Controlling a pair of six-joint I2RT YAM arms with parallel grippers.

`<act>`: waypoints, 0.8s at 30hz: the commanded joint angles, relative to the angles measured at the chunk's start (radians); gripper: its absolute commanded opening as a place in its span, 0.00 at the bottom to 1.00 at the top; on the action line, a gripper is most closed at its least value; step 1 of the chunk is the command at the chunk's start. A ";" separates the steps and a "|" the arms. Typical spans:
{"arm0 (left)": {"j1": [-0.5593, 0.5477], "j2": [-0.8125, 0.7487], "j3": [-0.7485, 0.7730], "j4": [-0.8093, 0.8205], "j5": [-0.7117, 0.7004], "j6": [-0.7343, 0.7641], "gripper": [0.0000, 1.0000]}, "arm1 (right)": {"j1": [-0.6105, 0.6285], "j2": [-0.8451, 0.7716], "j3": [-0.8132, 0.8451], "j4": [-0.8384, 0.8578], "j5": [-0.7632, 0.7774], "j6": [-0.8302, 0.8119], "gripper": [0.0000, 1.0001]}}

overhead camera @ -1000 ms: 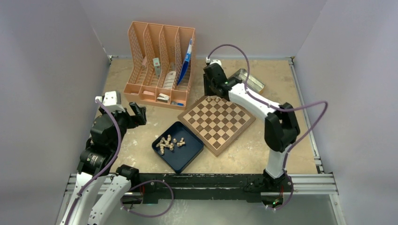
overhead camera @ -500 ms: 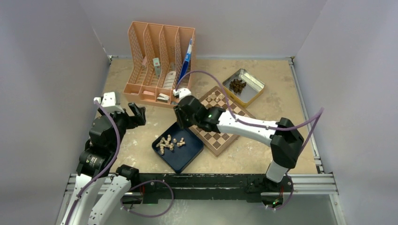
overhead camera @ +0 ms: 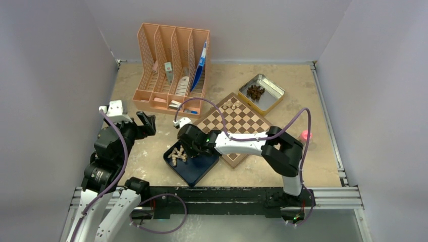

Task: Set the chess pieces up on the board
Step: Pick up the chess piece from the storage box.

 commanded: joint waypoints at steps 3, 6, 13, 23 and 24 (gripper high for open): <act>-0.003 -0.006 -0.002 0.026 -0.017 -0.005 0.83 | 0.003 0.011 0.018 0.060 0.002 -0.004 0.33; -0.003 -0.006 -0.002 0.026 -0.016 -0.006 0.83 | 0.004 0.025 0.025 0.059 0.008 -0.008 0.33; -0.003 -0.004 -0.003 0.027 -0.010 -0.004 0.83 | 0.004 0.061 0.033 0.071 0.042 -0.006 0.28; -0.003 -0.004 -0.002 0.029 -0.005 -0.002 0.83 | 0.005 0.057 0.024 0.111 0.058 -0.006 0.24; -0.003 -0.004 -0.002 0.029 -0.005 -0.002 0.83 | 0.005 0.058 0.027 0.111 0.057 -0.006 0.24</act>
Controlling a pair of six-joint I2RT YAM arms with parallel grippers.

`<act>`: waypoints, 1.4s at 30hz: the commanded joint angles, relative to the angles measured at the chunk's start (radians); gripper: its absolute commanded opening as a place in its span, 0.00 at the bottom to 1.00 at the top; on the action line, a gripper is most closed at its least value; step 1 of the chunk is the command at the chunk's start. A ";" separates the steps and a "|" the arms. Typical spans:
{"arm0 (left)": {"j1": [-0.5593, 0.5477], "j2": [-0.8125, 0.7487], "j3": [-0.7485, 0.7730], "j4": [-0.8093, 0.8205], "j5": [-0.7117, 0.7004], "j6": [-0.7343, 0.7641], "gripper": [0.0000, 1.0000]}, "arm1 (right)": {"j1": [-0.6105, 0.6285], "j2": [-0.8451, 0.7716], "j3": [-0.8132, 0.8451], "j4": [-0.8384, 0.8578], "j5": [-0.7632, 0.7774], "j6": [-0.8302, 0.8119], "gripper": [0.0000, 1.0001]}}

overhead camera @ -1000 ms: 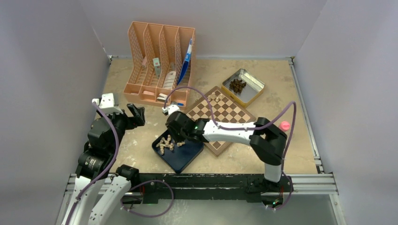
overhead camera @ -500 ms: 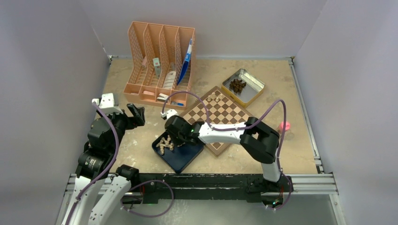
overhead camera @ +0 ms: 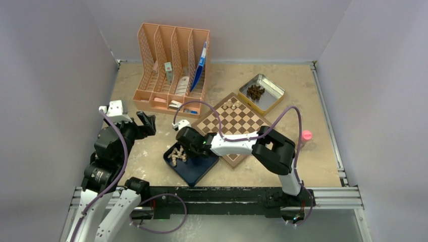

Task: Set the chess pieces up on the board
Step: Pick up the chess piece from the storage box.

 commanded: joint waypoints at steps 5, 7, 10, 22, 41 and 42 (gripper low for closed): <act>-0.003 -0.005 -0.002 0.029 -0.006 -0.001 0.83 | 0.003 -0.041 0.034 0.039 0.023 -0.004 0.28; -0.003 -0.006 -0.001 0.029 -0.007 -0.002 0.83 | 0.004 -0.046 0.038 0.034 0.028 -0.004 0.29; -0.002 -0.005 -0.001 0.029 -0.005 -0.002 0.83 | 0.004 -0.052 0.041 0.034 0.029 -0.007 0.30; -0.003 -0.002 -0.004 0.029 -0.003 -0.001 0.83 | 0.003 -0.053 0.046 0.031 0.030 -0.003 0.31; -0.003 -0.004 -0.002 0.029 -0.005 -0.004 0.83 | 0.003 -0.073 0.054 0.008 0.035 -0.002 0.28; -0.003 -0.004 -0.002 0.028 -0.005 -0.004 0.83 | 0.004 -0.070 0.053 0.006 0.037 0.000 0.28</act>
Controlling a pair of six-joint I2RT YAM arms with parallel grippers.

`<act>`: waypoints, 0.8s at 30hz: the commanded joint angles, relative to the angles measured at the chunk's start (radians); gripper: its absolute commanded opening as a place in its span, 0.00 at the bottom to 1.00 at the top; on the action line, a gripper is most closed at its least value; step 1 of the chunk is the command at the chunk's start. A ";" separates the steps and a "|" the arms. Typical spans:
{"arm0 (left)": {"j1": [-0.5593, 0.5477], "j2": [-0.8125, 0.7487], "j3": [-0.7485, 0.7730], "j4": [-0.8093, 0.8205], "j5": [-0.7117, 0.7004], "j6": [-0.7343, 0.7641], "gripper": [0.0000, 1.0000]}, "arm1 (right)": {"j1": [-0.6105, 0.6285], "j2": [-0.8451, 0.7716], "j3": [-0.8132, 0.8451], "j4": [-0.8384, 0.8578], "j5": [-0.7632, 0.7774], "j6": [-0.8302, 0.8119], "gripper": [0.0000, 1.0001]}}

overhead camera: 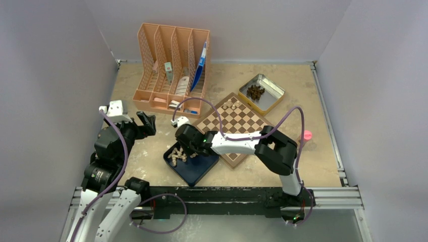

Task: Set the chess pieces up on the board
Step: Pick up the chess piece from the storage box.

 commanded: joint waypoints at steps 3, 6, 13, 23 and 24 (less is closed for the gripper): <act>-0.003 -0.004 0.000 0.026 -0.005 -0.004 0.83 | 0.004 -0.049 0.032 -0.011 0.042 0.004 0.26; -0.003 -0.007 0.000 0.026 -0.008 -0.004 0.83 | 0.004 -0.044 0.039 -0.026 0.046 0.003 0.26; -0.003 -0.006 0.000 0.023 -0.008 -0.005 0.83 | 0.003 -0.039 0.037 -0.033 0.049 0.002 0.27; -0.003 -0.006 0.000 0.023 -0.011 -0.006 0.83 | 0.004 -0.034 0.052 -0.043 0.050 -0.001 0.17; -0.003 -0.006 0.001 0.023 -0.011 -0.006 0.83 | 0.004 -0.040 0.052 -0.046 0.050 0.000 0.16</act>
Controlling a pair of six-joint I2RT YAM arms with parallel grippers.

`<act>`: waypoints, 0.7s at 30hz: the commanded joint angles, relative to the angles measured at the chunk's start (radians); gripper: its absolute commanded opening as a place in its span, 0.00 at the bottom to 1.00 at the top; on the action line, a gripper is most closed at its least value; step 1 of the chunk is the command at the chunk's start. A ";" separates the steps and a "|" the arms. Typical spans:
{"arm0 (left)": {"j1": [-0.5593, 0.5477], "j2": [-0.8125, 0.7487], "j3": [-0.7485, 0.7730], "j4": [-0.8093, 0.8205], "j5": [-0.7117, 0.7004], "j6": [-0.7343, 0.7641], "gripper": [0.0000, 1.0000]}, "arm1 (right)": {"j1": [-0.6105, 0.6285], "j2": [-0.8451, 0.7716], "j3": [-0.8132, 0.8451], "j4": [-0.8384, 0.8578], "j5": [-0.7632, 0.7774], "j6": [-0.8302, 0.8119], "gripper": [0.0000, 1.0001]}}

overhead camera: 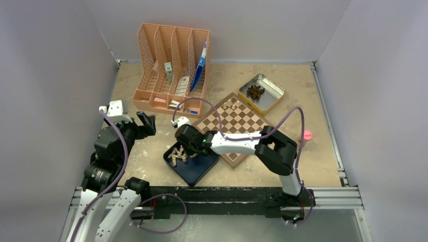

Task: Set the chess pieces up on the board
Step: Pick up the chess piece from the storage box.

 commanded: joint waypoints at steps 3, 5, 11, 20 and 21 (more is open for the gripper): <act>-0.003 -0.007 0.000 0.024 -0.010 -0.005 0.83 | 0.004 -0.059 0.048 -0.033 0.018 -0.006 0.14; -0.003 -0.008 -0.001 0.024 -0.008 -0.005 0.83 | 0.003 -0.069 0.063 -0.059 0.042 -0.016 0.14; -0.003 -0.008 0.002 0.023 -0.008 -0.005 0.83 | -0.004 -0.127 0.094 -0.098 0.057 -0.025 0.14; -0.003 -0.009 0.002 0.023 -0.006 -0.005 0.83 | -0.095 -0.206 0.116 -0.158 0.084 -0.033 0.13; -0.003 -0.010 0.001 0.023 -0.006 -0.005 0.83 | -0.116 -0.216 0.113 -0.162 0.083 -0.034 0.13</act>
